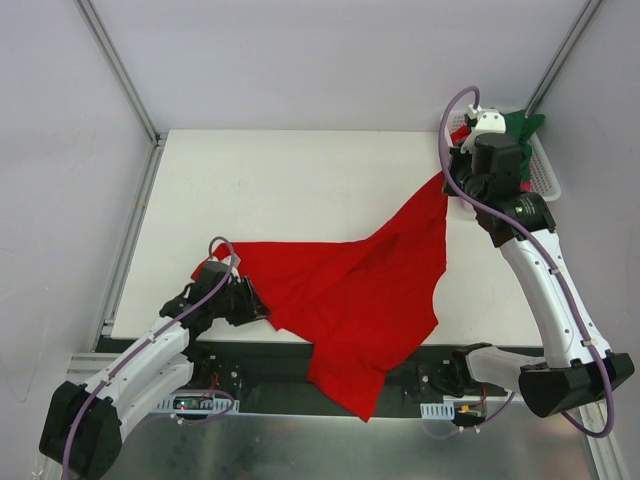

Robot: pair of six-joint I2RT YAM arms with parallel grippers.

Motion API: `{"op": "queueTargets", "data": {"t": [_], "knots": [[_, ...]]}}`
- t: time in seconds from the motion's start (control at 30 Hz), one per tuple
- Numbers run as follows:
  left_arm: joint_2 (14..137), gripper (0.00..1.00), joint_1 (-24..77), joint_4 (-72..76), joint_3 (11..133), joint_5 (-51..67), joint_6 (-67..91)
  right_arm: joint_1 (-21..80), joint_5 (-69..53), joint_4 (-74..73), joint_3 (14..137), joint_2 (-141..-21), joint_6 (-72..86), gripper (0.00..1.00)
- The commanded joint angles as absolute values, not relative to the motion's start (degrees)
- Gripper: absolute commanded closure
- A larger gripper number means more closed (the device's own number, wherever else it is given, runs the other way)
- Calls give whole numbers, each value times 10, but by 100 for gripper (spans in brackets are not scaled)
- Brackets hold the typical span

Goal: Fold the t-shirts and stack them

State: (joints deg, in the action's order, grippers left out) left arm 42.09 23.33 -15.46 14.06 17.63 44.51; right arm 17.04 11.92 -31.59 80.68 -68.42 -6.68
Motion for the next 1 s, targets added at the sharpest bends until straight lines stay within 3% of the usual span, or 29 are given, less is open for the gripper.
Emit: {"op": "queueTargets", "data": {"t": [0.0,0.77,0.87,0.9,0.97], "knots": [[432,67,242,-127,133,188,457,171,119,-299,810,-671,-69,98],[461,70,256,-92,117,189,461,172,127,-299,802,-664,-73,99],[468,85,258,-81,115,189,464,171,127,-301,802,-664,-75,99],[468,96,259,-77,114,190,464,171,128,-301,802,-664,-74,99],[468,100,259,-76,114,189,467,171,129,-301,802,-664,-75,99]]}}
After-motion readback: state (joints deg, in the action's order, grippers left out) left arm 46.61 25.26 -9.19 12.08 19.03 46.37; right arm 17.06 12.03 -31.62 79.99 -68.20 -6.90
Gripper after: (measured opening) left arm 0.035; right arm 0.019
